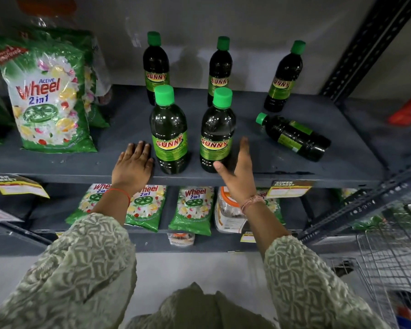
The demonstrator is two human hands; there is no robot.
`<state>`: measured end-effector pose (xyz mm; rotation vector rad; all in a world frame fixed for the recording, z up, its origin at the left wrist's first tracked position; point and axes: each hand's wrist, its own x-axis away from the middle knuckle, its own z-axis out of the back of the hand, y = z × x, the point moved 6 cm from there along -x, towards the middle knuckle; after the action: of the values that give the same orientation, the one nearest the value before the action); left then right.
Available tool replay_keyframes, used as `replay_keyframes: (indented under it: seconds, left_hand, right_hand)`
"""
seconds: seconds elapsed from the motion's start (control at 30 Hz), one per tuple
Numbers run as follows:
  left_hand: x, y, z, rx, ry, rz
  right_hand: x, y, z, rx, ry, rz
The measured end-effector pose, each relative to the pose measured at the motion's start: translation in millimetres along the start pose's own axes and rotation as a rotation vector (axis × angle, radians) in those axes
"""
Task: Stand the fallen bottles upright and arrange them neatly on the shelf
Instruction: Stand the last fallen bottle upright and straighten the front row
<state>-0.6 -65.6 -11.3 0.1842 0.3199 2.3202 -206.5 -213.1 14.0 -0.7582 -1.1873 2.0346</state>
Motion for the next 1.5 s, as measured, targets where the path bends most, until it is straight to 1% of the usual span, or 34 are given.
replay_keyframes:
  seconds: [0.1, 0.13, 0.17, 0.2, 0.27, 0.33, 0.37, 0.47, 0.5, 0.53, 0.6, 0.67, 0.73, 0.8, 0.9, 1.07, 1.17, 1.23, 1.3, 1.33, 1.4, 1.43, 1.47, 1.5]
  left_hand:
    - [-3.2, 3.8, -1.6, 0.032, 0.000, 0.020]
    - [-3.3, 5.2, -1.8, 0.041, 0.009, 0.027]
    - [-3.2, 6.9, -1.8, 0.047, 0.024, 0.032]
    - [-2.7, 8.1, -1.8, 0.048, 0.040, 0.032]
    - [-0.9, 8.5, -1.6, 0.038, 0.059, 0.027]
    - [0.2, 8.3, -1.7, 0.031, 0.070, 0.028]
    - [0.2, 8.7, -1.8, 0.029, 0.074, 0.032]
    - [-0.6, 10.0, -2.0, 0.022, 0.077, 0.052]
    - [-0.7, 10.2, -2.0, 0.018, 0.078, 0.055]
    - [-0.5, 10.2, -1.9, 0.015, 0.079, 0.056]
    - [0.0, 10.2, -1.6, 0.010, 0.082, 0.055]
    - [0.4, 10.2, -1.6, 0.008, 0.083, 0.055]
    - [0.0, 9.9, -2.1, 0.004, 0.082, 0.053]
    - [-0.5, 9.5, -2.3, -0.001, 0.081, 0.048]
    - [-0.6, 8.2, -3.6, 0.001, 0.076, 0.051]
    - [-1.0, 6.9, -5.2, -0.016, 0.065, 0.050]
    - [-1.7, 5.2, -5.7, -0.013, 0.069, 0.061]
    - [-1.8, 6.1, -5.1, -0.006, 0.070, 0.064]
    - [-1.6, 7.0, -5.6, -0.007, 0.066, 0.066]
    - [-1.7, 7.0, -6.0, -0.008, 0.065, 0.065]
    - [-1.2, 7.2, -5.1, -0.006, 0.078, 0.058]
    - [-0.8, 7.0, -4.6, -0.004, 0.079, 0.055]
    - [-0.3, 7.0, -4.6, -0.002, 0.079, 0.054]
    - [-0.4, 6.4, -4.7, -0.001, 0.082, 0.054]
  right_hand:
    - [-14.2, -10.0, 39.2, 0.373, 0.233, 0.123]
    - [-26.8, -11.5, 53.4, 0.533, 0.275, 0.116]
    - [-43.4, -9.1, 67.4, 0.698, 0.275, 0.075]
    - [-62.0, -2.6, 81.6, 0.843, 0.242, -0.011]
    - [-93.6, 18.0, 108.4, 1.046, 0.114, -0.258]
    - [-111.0, 33.5, 125.6, 1.108, -0.016, -0.433]
    - [-116.5, 36.4, 130.8, 1.120, -0.053, -0.465]
    - [-124.9, 31.1, 133.2, 1.229, -0.144, -0.462]
    - [-125.8, 30.0, 131.9, 1.211, -0.159, -0.461]
    - [-126.2, 31.5, 129.4, 1.134, -0.163, -0.470]
    - [-124.8, 33.8, 121.3, 0.913, -0.111, -0.465]
    - [-124.3, 26.7, 112.8, 0.796, 0.019, -0.399]
    - [-123.2, 10.0, 106.3, 0.713, 0.203, -0.292]
    - [-118.8, -5.3, 101.5, 0.530, 0.370, -0.193]
    - [-111.8, -8.6, 94.0, 0.290, 0.480, -0.091]
    - [-102.8, 7.2, 87.9, 0.117, 0.502, -0.048]
    - [-105.7, 14.6, 87.5, 0.036, 0.440, -0.011]
    - [-108.4, 20.6, 87.6, -0.006, 0.385, -0.033]
    - [-108.8, 24.9, 83.3, -0.111, 0.357, -0.053]
    - [-106.8, 26.0, 80.6, -0.103, 0.365, -0.069]
    - [-100.6, 28.0, 75.8, 0.074, 0.411, -0.139]
    - [-98.4, 29.2, 74.7, 0.112, 0.434, -0.139]
    - [-97.0, 31.5, 74.6, 0.073, 0.443, -0.124]
    - [-97.7, 38.5, 74.8, -0.022, 0.438, -0.120]
